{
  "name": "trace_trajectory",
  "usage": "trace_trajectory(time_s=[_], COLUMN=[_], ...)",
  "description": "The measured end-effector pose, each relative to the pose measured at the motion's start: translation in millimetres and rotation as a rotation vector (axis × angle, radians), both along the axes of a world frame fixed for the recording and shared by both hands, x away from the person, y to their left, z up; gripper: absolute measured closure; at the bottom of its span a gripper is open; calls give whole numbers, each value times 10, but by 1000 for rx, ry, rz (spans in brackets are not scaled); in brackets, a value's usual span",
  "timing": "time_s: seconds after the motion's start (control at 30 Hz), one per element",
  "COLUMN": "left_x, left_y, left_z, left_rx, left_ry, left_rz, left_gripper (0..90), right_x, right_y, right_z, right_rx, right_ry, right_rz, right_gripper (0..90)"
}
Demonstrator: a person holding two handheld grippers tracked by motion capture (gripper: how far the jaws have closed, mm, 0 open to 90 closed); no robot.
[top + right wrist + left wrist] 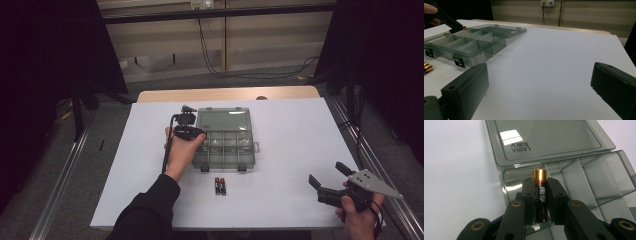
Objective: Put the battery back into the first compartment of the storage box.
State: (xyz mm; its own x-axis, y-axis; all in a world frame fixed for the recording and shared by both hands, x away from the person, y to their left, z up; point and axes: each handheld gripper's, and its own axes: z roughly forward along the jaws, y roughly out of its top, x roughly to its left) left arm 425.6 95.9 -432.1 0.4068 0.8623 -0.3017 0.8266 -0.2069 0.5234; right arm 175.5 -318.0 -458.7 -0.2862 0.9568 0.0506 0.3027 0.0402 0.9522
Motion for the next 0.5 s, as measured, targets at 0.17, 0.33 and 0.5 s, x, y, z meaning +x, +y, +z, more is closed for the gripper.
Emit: trace_trajectory(time_s=[0.17, 0.33, 0.5], left_x=[-14, -52, -93], left_y=[-1, -3, 40], left_z=[22, 59, 120], left_rx=[-6, -16, -62], left_ry=[-10, -19, -27], left_rz=[-8, -19, -29], left_gripper=[711, 523, 362], right_x=[2, 5, 6], right_y=[2, 7, 16], right_z=[-2, -5, -3], right_rx=[2, -4, -4], right_ry=[-1, 1, 2], right_rz=[1, 2, 2], right_gripper=[12, 12, 12])
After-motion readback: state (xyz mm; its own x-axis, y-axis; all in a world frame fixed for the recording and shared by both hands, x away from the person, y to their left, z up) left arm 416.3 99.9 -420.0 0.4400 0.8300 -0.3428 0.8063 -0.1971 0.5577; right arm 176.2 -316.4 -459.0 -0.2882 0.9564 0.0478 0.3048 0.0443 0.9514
